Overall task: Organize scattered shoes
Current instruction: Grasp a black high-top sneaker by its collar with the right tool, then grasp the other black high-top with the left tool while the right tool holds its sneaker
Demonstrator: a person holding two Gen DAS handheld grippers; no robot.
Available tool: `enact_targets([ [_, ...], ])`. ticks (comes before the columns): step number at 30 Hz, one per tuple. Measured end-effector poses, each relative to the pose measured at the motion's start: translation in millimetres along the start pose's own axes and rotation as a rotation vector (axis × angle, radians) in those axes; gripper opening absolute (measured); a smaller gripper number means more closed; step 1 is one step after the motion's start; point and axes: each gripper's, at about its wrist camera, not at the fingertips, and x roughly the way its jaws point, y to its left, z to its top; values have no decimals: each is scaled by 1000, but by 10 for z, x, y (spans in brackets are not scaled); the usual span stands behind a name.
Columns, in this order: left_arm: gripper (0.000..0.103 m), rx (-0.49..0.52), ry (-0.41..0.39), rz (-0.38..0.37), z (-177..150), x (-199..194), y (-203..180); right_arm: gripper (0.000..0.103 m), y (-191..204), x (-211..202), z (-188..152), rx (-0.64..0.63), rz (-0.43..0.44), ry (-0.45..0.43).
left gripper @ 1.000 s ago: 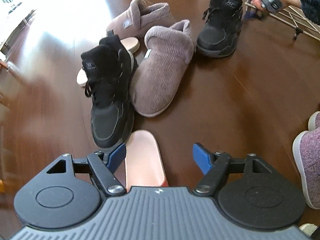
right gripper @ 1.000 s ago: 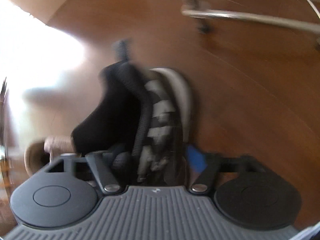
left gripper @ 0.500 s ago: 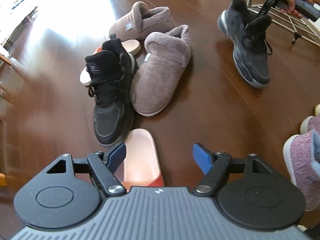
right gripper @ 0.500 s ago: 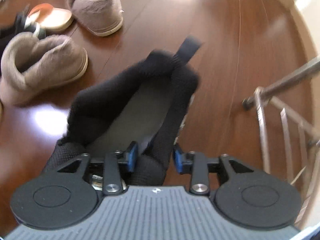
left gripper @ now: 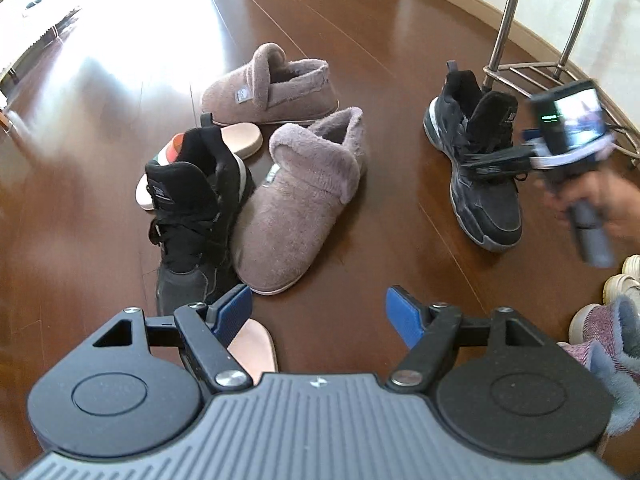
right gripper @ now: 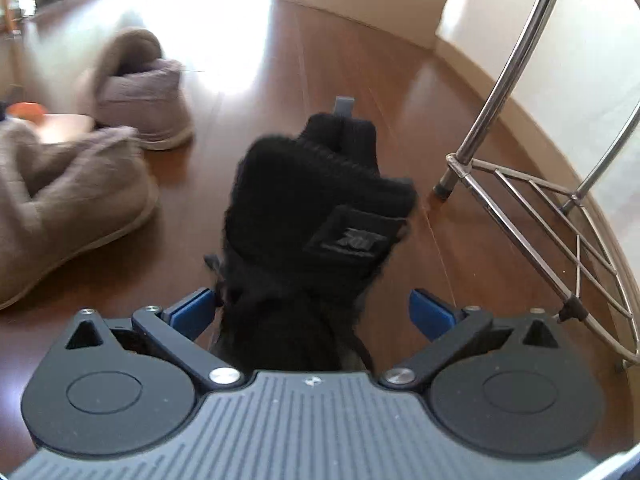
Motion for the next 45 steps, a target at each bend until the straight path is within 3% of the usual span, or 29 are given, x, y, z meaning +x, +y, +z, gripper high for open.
enact_targets([
  [4,75,35,-7,0,-50,4,-82,81,-310,130,12,6,130,22],
  [6,75,51,4,1,-95,25,-110,78,-500,100,24,-22,170,48],
  [10,75,71,17,-6,-134,74,-162,78,-900,-48,-256,-166,146,72],
  [17,75,88,15,-34,-69,142,-332,78,-1504,-302,-739,-211,145,78],
  [26,75,144,6,-68,8,195,-632,78,-1548,-470,-1005,-261,178,54],
  [38,75,136,7,-60,-82,209,-600,78,-1553,-590,-1148,-308,151,69],
  [45,75,133,9,-37,-147,212,-441,92,-1575,-745,-1031,-240,91,83],
])
